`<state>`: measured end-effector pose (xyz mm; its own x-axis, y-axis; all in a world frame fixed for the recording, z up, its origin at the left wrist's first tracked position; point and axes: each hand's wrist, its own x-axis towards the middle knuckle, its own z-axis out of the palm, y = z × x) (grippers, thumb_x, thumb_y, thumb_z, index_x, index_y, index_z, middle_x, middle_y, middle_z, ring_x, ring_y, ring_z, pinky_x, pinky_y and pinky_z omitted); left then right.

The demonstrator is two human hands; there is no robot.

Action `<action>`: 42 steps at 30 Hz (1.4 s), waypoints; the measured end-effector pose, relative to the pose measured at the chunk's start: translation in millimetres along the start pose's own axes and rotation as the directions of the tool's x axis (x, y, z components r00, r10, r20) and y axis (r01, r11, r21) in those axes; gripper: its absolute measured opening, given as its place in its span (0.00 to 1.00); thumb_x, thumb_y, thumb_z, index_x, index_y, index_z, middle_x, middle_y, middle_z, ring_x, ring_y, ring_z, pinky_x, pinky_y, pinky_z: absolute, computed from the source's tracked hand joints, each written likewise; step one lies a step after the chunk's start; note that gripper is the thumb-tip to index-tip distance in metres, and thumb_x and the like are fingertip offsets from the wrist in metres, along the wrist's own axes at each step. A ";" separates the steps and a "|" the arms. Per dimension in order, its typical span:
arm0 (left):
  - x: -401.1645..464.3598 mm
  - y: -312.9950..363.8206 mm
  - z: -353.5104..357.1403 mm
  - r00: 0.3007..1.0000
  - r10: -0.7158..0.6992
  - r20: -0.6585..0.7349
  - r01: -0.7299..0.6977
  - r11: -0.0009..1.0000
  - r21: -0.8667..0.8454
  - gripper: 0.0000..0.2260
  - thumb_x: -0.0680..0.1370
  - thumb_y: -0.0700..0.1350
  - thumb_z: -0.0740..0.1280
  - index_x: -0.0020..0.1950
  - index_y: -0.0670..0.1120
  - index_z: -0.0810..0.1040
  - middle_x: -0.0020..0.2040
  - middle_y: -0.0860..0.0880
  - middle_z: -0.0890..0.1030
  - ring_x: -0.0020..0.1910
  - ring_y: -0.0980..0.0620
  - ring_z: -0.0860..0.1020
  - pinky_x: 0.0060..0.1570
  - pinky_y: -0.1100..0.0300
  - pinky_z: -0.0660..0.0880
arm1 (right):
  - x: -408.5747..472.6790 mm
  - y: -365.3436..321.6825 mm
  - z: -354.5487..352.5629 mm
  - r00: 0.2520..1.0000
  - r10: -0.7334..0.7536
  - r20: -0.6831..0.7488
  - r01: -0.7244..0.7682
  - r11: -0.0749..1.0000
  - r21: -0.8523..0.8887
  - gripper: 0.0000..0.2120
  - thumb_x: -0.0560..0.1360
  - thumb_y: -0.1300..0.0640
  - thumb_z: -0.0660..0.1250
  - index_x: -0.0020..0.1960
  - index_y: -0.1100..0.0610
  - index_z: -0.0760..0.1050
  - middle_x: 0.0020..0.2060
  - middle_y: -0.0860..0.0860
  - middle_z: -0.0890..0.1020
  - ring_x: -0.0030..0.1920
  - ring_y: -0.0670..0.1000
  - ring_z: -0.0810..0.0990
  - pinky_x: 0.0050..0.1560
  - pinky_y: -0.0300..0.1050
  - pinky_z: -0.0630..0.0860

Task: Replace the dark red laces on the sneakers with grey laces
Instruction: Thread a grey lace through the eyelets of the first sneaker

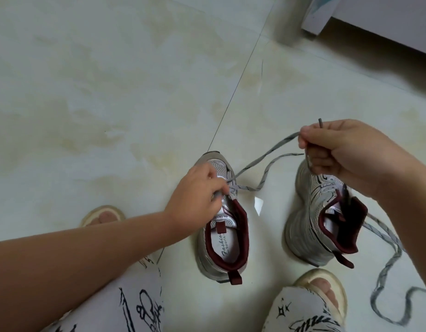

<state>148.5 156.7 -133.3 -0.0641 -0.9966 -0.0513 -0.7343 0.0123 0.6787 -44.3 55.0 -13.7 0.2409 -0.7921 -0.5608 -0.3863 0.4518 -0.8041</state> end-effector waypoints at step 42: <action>0.8 17.5 -22.3 0.986 -0.131 0.103 0.101 0.961 0.256 0.05 0.75 0.49 0.65 0.45 0.50 0.79 0.46 0.53 0.65 0.50 0.52 0.65 0.51 0.57 0.59 | 22.8 78.2 75.9 0.971 -0.206 0.118 0.228 0.675 -0.702 0.06 0.77 0.61 0.59 0.48 0.58 0.76 0.40 0.53 0.80 0.42 0.54 0.75 0.43 0.45 0.70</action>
<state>150.7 154.3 -105.1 -0.0364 -0.9759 -0.2154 -0.8852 -0.0685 0.4601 -1.5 103.4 -104.2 0.4188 -0.8139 -0.4027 -0.8306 -0.1640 -0.5322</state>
